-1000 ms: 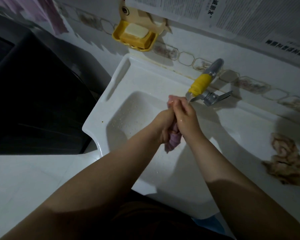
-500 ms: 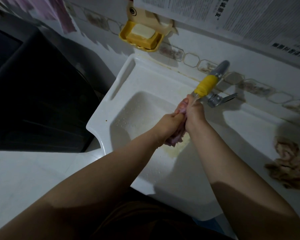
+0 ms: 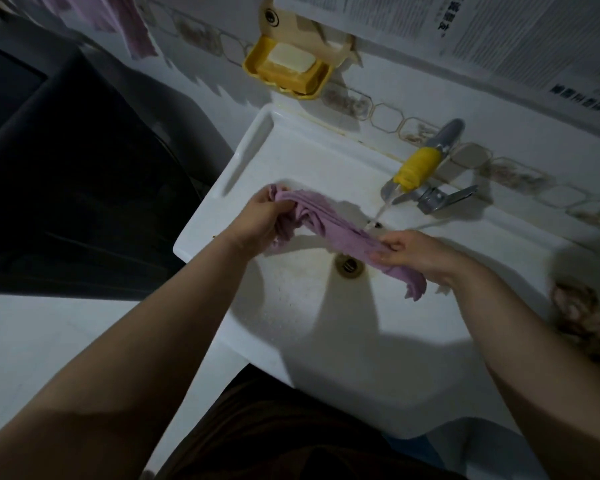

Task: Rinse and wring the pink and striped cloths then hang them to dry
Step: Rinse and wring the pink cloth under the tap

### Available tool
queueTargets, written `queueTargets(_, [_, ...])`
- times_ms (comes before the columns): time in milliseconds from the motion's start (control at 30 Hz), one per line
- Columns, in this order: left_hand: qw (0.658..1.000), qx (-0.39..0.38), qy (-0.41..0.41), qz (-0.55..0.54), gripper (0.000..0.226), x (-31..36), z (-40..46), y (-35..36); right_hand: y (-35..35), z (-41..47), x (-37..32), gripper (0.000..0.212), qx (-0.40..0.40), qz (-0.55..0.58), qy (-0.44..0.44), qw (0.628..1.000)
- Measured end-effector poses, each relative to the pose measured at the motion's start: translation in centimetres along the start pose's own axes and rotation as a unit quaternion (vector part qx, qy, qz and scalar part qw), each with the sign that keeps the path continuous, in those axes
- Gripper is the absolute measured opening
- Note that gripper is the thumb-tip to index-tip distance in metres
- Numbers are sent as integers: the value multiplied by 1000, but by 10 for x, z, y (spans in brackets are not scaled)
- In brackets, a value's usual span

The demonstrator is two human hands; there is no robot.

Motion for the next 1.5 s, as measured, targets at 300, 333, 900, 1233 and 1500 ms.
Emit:
queueTargets(300, [993, -17, -94, -64, 25, -30, -3, 31, -23, -8, -34, 19, 74, 302, -183, 933])
queueTargets(333, [992, -32, -98, -71, 20, -34, -4, 37, -22, -8, -35, 19, 66, 346, -202, 914])
queueTargets(900, [984, 89, -126, -91, 48, -36, 17, 107, -4, -37, -87, 49, 398, -90, -69, 910])
queueTargets(1233, [984, 87, -152, 20, 51, -38, 15, 110, -18, -23, -73, 43, 408, -17, -68, 910])
queueTargets(1500, [981, 84, -144, 97, 38, -23, 20, 100, 7, -33, -100, 47, 403, -75, -122, 904])
Point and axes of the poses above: each hand's wrist, its own z-axis towards the middle knuckle, its own y-axis out of the palm, x = y × z, the point moved 10 cm from there along z, towards the middle knuckle, and after that the axes turned 11 degrees about -x, right-handed, at the moved point
